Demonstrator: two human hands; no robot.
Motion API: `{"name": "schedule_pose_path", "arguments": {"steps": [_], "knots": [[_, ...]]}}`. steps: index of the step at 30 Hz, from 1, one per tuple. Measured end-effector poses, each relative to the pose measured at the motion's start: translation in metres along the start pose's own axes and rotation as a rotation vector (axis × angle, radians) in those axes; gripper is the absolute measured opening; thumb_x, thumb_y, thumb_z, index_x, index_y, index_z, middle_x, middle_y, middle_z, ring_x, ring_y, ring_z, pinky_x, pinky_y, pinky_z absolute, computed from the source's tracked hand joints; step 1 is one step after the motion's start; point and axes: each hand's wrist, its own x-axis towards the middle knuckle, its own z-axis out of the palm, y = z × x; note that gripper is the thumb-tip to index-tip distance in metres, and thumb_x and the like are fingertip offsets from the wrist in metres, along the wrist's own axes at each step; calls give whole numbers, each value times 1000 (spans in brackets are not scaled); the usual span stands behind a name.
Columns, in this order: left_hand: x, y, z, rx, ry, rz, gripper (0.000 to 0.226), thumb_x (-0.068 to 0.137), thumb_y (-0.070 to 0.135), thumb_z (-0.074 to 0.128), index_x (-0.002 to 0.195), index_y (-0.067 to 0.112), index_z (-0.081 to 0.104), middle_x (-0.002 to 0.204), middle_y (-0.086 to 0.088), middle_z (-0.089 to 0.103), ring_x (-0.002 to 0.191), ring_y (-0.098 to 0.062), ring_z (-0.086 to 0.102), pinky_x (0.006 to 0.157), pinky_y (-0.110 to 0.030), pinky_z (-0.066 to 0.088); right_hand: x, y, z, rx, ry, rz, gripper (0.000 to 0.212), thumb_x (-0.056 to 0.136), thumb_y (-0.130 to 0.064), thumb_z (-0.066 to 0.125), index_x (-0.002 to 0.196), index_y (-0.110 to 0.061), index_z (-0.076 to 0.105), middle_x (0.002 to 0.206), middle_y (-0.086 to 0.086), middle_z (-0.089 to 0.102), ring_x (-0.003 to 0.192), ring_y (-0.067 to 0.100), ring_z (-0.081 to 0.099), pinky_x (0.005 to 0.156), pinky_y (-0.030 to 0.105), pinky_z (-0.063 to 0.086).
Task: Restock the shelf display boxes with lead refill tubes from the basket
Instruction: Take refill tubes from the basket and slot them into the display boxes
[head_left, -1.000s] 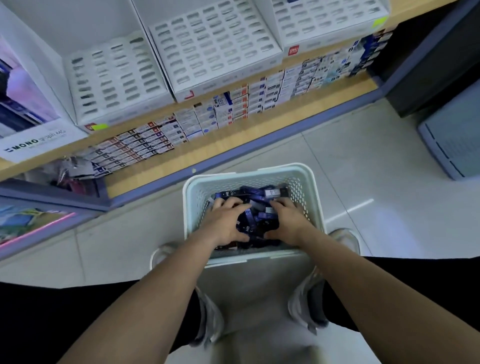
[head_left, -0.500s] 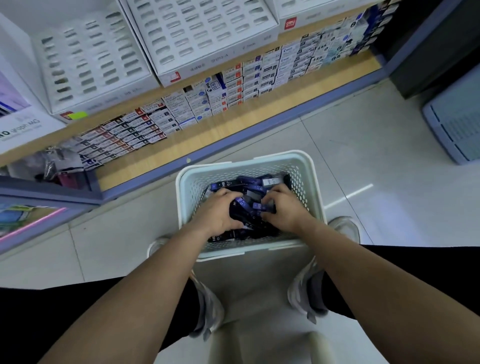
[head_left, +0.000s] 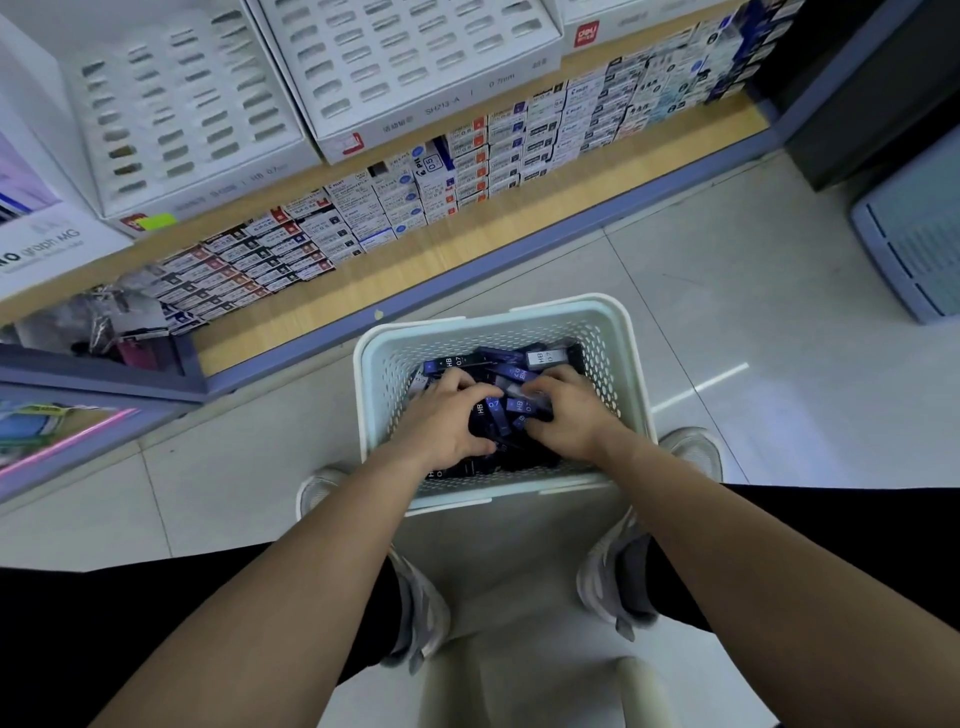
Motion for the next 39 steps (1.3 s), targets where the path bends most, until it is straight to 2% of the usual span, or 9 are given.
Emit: {"name": "schedule_pose_path", "arguments": {"steps": [3, 6, 10, 14, 16, 25, 30, 34, 39], "knots": [[2, -2, 2, -95, 66, -32, 75, 78, 38, 83, 144, 35, 46, 144, 9, 38, 129, -19, 44, 103, -30, 36, 3, 2, 4, -21, 46, -11, 25, 97, -32, 60, 119, -20, 62, 139, 6, 43, 127, 30, 46, 112, 37, 35], [4, -4, 4, -210, 113, -113, 84, 74, 35, 87, 146, 27, 44, 146, 2, 43, 131, -23, 46, 111, -39, 38, 5, 1, 3, -36, 74, -13, 14, 97, -28, 60, 109, -21, 61, 135, 3, 44, 117, 28, 53, 105, 36, 42], [5, -4, -3, -337, 157, -154, 69, 78, 28, 85, 139, 18, 55, 138, -4, 58, 119, -19, 58, 105, -36, 46, 10, -2, -2, 6, 86, 20, 32, 91, -29, 71, 119, -19, 60, 132, 3, 44, 104, 22, 58, 96, 27, 43], [3, -1, -6, -426, 214, -195, 38, 85, 24, 79, 121, 16, 68, 117, -2, 70, 94, -20, 67, 78, -23, 50, 8, -6, -1, 30, 42, 39, 44, 94, -34, 65, 134, -17, 56, 141, 8, 38, 113, 26, 57, 104, 29, 41], [2, 2, -1, -439, 229, -228, 31, 87, 26, 77, 116, 16, 70, 112, -3, 72, 96, -19, 67, 84, -27, 52, 6, -7, 1, 45, 30, 44, 45, 97, -34, 61, 137, -14, 53, 144, 9, 35, 116, 27, 57, 106, 29, 39], [-1, 23, 18, -237, 264, -376, 74, 89, 48, 69, 145, 9, 42, 143, -14, 48, 134, -32, 43, 107, -42, 40, 1, -3, -3, 2, -90, 22, 71, 88, -28, 74, 149, -16, 40, 154, 13, 24, 139, 28, 38, 115, 27, 26], [10, 12, 19, -446, 155, -441, 85, 79, 42, 82, 147, 11, 40, 142, -12, 53, 126, -28, 56, 107, -42, 45, 6, -2, 0, -164, -45, 11, 71, 92, -41, 67, 153, -24, 35, 151, 6, 28, 132, 31, 46, 111, 40, 40], [11, 10, 20, -579, 149, -443, 59, 78, 32, 85, 126, 17, 56, 113, -1, 71, 100, -20, 68, 96, -41, 53, 8, -2, -1, -198, -33, -2, 67, 94, -40, 65, 152, -22, 37, 147, 7, 32, 125, 32, 52, 106, 39, 44], [18, 15, 24, -595, 217, -448, 60, 76, 36, 86, 125, 22, 54, 123, -3, 60, 106, -23, 61, 99, -41, 48, 12, -1, -3, -46, -16, 7, 45, 92, -34, 69, 133, -20, 60, 126, 7, 44, 112, 30, 56, 102, 33, 43]]}}
